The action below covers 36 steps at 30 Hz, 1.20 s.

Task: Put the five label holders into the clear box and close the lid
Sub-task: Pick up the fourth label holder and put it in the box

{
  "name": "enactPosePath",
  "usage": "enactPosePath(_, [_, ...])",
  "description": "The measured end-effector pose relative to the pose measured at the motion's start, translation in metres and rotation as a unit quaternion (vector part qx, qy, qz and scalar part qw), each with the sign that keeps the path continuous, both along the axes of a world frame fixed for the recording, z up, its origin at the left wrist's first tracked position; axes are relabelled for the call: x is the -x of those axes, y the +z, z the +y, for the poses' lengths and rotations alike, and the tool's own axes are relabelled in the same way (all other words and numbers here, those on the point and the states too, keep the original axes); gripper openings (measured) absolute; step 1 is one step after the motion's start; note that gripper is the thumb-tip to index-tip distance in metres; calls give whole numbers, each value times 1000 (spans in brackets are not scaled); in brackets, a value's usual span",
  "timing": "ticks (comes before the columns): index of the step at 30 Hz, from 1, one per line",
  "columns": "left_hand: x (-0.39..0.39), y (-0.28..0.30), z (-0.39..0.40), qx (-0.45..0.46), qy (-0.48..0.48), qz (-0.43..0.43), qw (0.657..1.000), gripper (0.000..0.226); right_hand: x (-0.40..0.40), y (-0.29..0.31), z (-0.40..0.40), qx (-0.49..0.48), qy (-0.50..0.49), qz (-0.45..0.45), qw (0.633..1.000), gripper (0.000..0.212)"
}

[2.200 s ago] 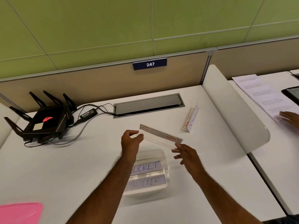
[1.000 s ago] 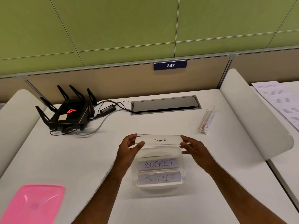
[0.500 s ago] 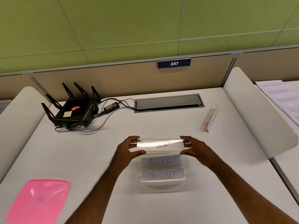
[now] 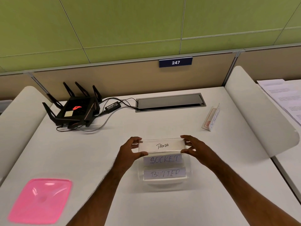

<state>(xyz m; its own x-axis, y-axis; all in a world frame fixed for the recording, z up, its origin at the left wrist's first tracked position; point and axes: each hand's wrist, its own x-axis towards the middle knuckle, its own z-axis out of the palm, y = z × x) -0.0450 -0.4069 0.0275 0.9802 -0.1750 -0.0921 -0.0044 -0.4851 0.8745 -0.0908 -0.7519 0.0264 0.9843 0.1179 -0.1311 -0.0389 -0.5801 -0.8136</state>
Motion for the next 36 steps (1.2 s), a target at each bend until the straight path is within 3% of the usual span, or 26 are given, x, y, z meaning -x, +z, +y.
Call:
enactPosePath(10, [4,0,-4,-39,-22,-22,999,67,4,-5,-1,68,22,-27,997,48])
enactPosePath(19, [15,-3,-2,-189,-90,-108,972,60,11,-4,-4,138,73,-49,987,50])
enactPosePath(25, [27,-9,-3,-221,-127,-161,953,56,17,-8,-1,234,114,-87,962,54])
enactPosePath(36, [36,-26,-6,-304,-174,-116,930,34,21,-21,8,382,186,-113,898,37])
